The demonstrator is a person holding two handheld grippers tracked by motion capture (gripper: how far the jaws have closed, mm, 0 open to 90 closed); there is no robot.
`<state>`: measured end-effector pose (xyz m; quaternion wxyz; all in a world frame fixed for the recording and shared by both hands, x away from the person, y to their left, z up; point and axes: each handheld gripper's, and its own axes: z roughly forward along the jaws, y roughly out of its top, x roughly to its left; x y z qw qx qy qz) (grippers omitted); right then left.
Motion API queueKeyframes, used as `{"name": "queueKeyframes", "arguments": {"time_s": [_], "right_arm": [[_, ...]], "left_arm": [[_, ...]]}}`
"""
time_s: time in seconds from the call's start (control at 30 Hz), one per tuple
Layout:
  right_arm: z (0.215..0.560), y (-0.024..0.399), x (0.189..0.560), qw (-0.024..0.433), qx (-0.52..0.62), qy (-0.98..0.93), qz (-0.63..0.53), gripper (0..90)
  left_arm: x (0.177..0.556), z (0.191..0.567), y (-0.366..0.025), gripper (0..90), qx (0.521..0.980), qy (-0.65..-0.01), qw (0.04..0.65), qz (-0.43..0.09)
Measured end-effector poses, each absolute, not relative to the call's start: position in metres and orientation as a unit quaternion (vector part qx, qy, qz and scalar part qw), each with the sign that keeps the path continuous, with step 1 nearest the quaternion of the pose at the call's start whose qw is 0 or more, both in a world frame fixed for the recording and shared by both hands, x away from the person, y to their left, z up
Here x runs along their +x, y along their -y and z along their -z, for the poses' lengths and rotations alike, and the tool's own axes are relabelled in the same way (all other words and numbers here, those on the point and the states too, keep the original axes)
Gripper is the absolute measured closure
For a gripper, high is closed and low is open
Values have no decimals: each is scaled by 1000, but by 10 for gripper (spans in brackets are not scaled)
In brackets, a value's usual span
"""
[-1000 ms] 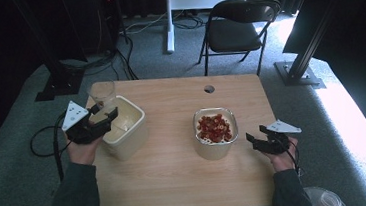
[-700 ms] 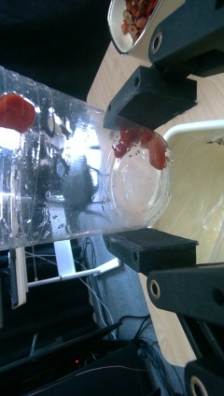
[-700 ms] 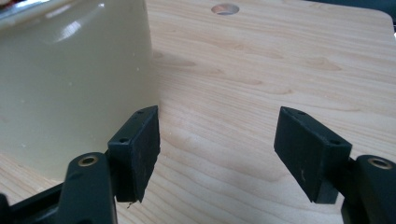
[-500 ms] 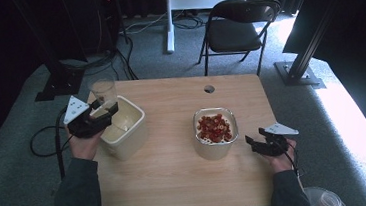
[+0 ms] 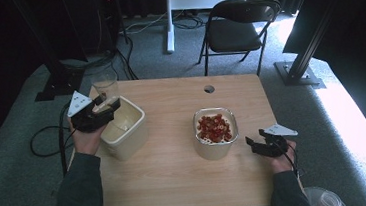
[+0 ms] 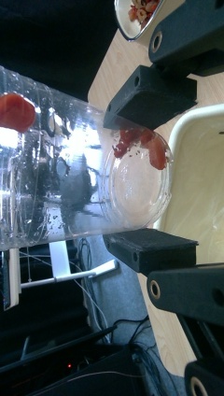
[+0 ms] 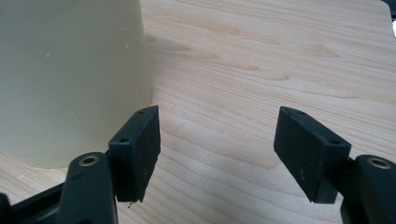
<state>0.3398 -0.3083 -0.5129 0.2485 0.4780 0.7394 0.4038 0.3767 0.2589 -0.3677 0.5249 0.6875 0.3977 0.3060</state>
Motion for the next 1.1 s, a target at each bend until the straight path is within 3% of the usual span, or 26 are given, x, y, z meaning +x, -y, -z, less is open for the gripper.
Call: {"name": "queueKeyframes", "arguments": {"time_s": [0.2, 0.23, 0.27, 0.3, 0.33, 0.37, 0.7, 1.1], "right_arm": [[513, 309, 340, 249, 479, -738, -405, 311], [513, 309, 339, 249, 479, -738, -405, 312], [513, 310, 339, 249, 479, -738, -405, 313], [513, 310, 339, 249, 479, -738, -405, 313], [513, 310, 339, 249, 479, -738, -405, 313], [513, 310, 339, 249, 479, -738, -405, 313], [514, 311, 339, 249, 479, -739, -404, 313], [523, 305, 343, 248, 479, -752, -379, 312]], "left_arm": [[387, 371, -256, 415, 689, -403, 527, -292], [389, 372, -256, 392, 691, -401, 532, -281], [389, 372, -256, 314, 691, -401, 532, -281], [391, 373, -255, 314, 694, -404, 529, -275], [392, 374, -255, 193, 698, -410, 520, -274], [394, 378, -255, 182, 704, -413, 512, -268], [386, 385, -266, 182, 698, -417, 514, -273], [361, 382, -274, 241, 691, -404, 527, -285]]}}
